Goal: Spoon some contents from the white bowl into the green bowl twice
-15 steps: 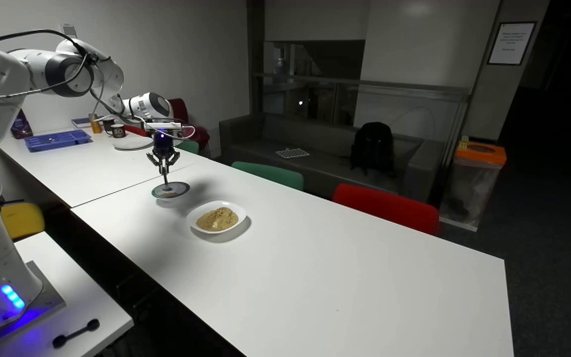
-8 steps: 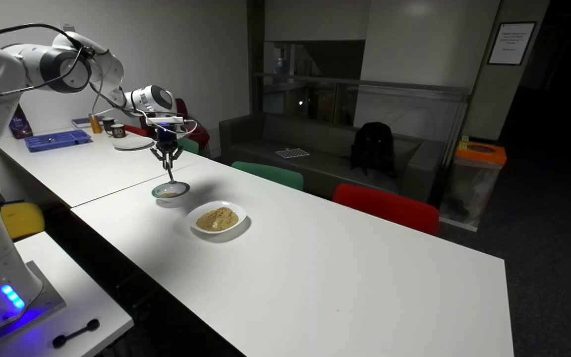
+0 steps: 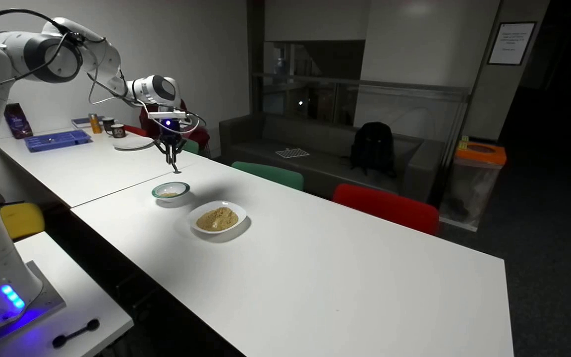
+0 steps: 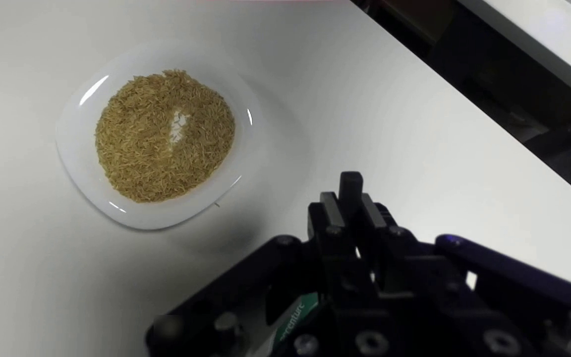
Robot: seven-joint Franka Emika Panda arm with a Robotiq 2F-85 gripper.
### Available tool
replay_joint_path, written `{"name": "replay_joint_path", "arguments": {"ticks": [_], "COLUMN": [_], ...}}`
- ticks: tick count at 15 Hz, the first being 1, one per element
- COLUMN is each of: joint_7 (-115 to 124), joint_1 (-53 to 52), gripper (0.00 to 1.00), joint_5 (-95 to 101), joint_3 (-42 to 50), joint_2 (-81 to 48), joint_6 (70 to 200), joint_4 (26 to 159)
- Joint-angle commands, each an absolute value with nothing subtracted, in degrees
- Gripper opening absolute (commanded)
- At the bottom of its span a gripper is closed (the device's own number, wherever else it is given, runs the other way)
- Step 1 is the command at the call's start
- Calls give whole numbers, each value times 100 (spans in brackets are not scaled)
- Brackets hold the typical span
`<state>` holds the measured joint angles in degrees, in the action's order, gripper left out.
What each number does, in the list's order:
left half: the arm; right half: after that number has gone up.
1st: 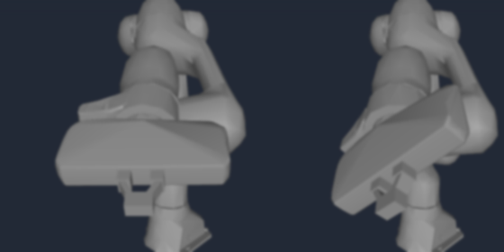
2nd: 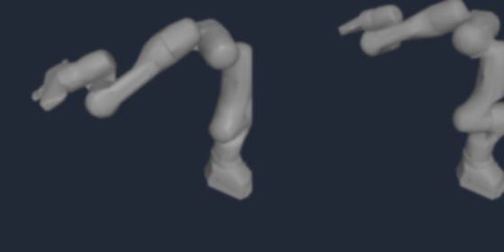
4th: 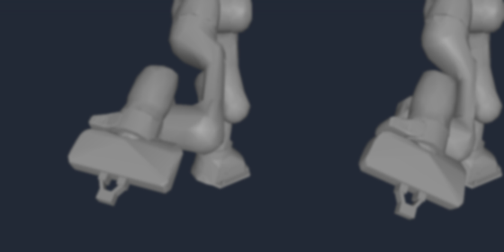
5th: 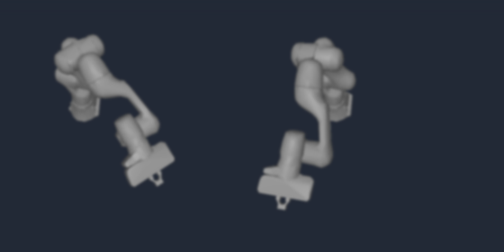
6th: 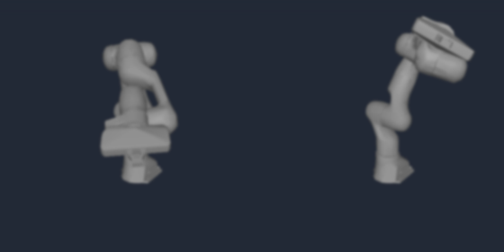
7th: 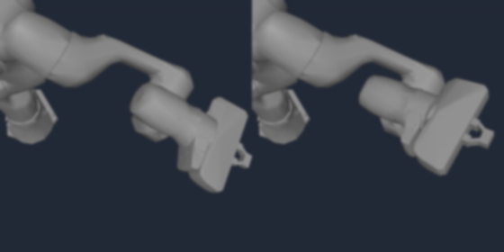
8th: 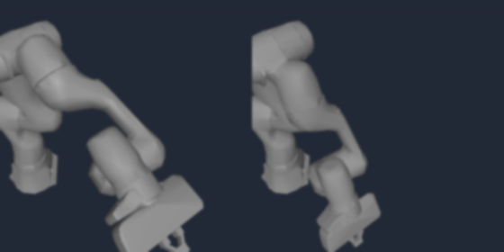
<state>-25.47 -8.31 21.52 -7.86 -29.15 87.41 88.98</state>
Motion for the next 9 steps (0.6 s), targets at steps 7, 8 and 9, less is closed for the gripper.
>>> {"name": "replay_joint_path", "arguments": {"ticks": [7, 8, 9], "joint_7": [-2520, -2537, -2551], "joint_1": [-226, -187, -145], "gripper": [3, 3, 3], "joint_5": [1350, 1298, 1248], "joint_3": [-684, -652, -617], "joint_2": [-1178, -1041, -892], "joint_6": [10526, 10680, 10839], "joint_4": [11091, 11288, 11510]}}
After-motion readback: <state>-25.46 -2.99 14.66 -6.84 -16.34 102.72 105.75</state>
